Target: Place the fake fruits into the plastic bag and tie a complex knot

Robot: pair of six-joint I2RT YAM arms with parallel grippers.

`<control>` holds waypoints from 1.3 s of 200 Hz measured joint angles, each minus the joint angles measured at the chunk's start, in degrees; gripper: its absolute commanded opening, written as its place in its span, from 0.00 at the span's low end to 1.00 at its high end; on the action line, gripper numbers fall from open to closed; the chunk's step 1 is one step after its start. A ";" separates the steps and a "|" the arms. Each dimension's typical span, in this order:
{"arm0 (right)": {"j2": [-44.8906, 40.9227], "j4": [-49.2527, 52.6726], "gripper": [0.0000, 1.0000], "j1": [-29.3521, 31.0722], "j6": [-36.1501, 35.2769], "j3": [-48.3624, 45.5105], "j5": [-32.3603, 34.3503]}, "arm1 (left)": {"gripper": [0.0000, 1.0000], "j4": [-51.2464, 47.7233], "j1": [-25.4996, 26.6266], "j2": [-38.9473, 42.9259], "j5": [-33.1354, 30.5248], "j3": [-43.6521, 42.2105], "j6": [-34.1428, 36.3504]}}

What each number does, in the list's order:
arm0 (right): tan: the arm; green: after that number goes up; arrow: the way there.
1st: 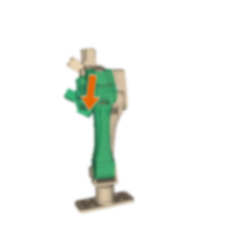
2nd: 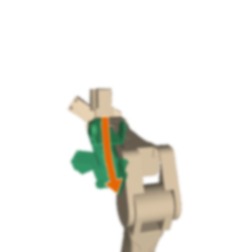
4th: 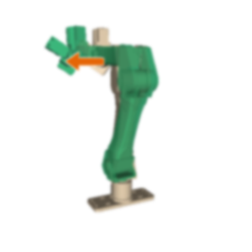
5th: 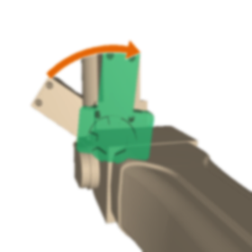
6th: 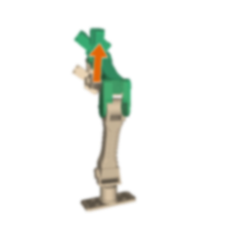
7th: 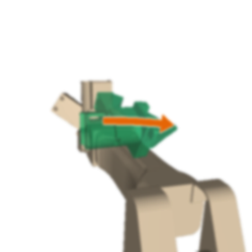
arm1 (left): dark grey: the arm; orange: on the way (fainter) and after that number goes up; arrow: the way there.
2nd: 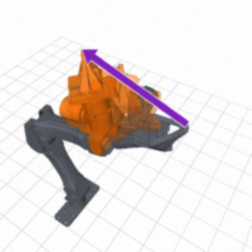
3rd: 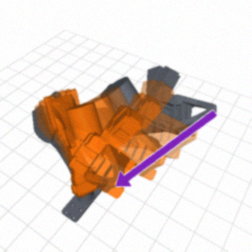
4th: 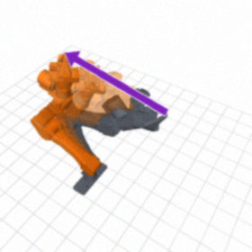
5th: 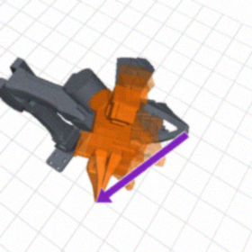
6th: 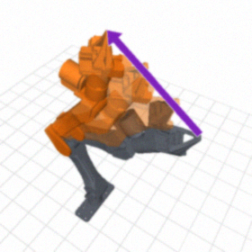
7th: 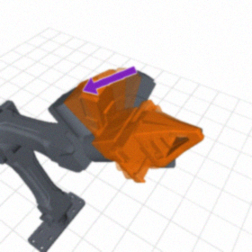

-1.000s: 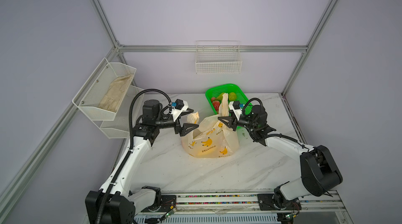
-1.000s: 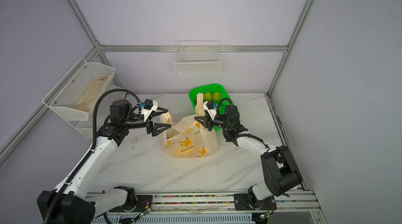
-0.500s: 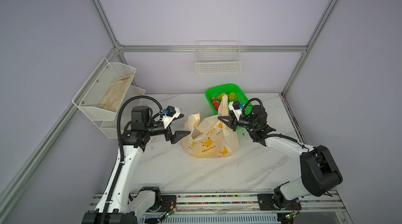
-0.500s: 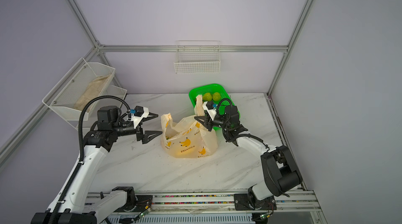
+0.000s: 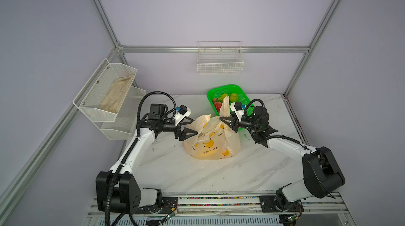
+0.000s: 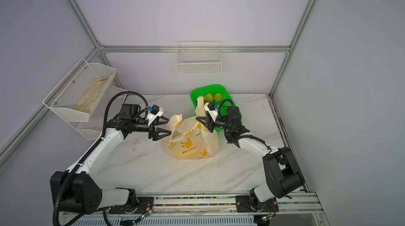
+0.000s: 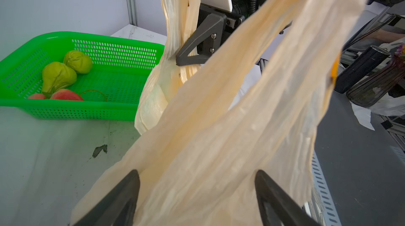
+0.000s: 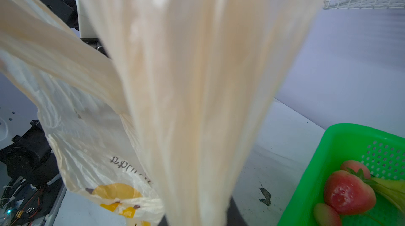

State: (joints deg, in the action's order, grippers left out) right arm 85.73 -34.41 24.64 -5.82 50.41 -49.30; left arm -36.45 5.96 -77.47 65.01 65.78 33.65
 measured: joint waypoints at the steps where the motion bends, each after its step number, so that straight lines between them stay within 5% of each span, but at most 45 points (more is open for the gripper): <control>1: 0.00 0.00 0.19 0.00 0.02 0.02 0.00 | 0.80 0.02 0.04 -0.07 0.02 0.11 0.00; 106: 0.00 0.79 0.17 0.00 0.09 1.46 0.42 | 0.87 2.91 4.83 -7.28 5.97 8.76 -2.84; 164: 0.00 0.85 0.16 0.00 0.13 1.46 0.72 | 0.53 0.85 9.03 -11.47 6.25 11.37 -3.63; 197: 0.00 0.90 0.16 0.00 0.13 1.46 1.51 | 0.21 0.04 9.84 -12.00 5.20 11.82 -4.15; 239: -0.02 1.95 0.15 0.00 0.11 1.46 1.95 | 0.01 0.28 10.23 -11.67 1.66 11.91 -5.22; 260: -0.02 4.55 0.16 0.00 -0.74 1.49 1.66 | 0.00 0.81 11.63 -10.05 -2.82 11.91 -5.07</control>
State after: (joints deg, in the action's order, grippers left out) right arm 85.71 -29.87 24.64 -6.57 51.90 -47.64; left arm -35.64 17.58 -87.53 62.19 77.69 28.58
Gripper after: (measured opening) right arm 0.155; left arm 0.048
